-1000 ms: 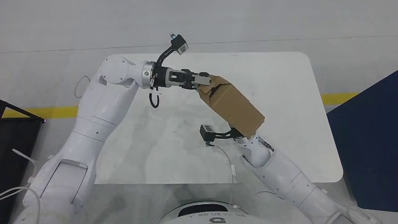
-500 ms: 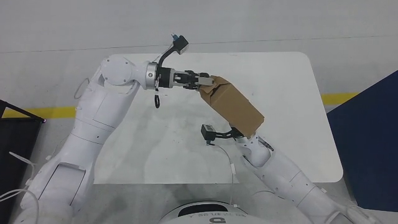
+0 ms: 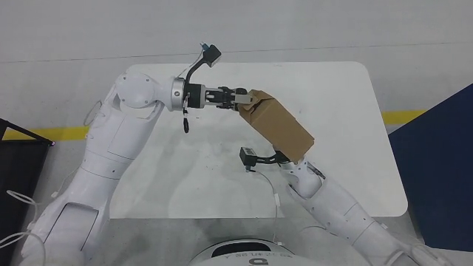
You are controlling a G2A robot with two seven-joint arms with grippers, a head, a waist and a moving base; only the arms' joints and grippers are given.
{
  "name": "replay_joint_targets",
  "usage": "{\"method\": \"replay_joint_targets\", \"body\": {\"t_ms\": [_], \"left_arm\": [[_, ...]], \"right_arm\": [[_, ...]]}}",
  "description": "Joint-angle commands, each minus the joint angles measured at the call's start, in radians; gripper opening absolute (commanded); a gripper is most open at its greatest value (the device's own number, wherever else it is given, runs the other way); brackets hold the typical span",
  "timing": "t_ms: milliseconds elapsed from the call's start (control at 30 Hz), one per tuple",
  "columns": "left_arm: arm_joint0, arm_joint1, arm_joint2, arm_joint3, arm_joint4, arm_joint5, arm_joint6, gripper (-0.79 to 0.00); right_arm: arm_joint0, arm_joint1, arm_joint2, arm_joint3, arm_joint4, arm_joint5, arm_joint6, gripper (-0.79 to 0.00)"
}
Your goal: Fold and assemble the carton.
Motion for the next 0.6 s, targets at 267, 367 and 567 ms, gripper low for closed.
{"method": "replay_joint_targets", "body": {"t_ms": [267, 367, 567], "left_arm": [[0.015, 0.007, 0.004, -0.045, 0.028, 0.019, 0.018, -0.336], [0.016, 0.009, 0.004, -0.051, 0.039, 0.025, 0.026, -0.308], [0.028, 0.014, -0.001, -0.061, 0.051, 0.045, 0.048, -0.308]], "right_arm": [[-0.004, -0.005, 0.002, 0.019, 0.0, 0.0, -0.004, -0.785], [-0.006, -0.008, 0.003, 0.032, 0.0, 0.0, -0.002, -0.785], [-0.008, -0.012, 0.009, 0.047, 0.0, 0.0, -0.001, -0.785]]}}
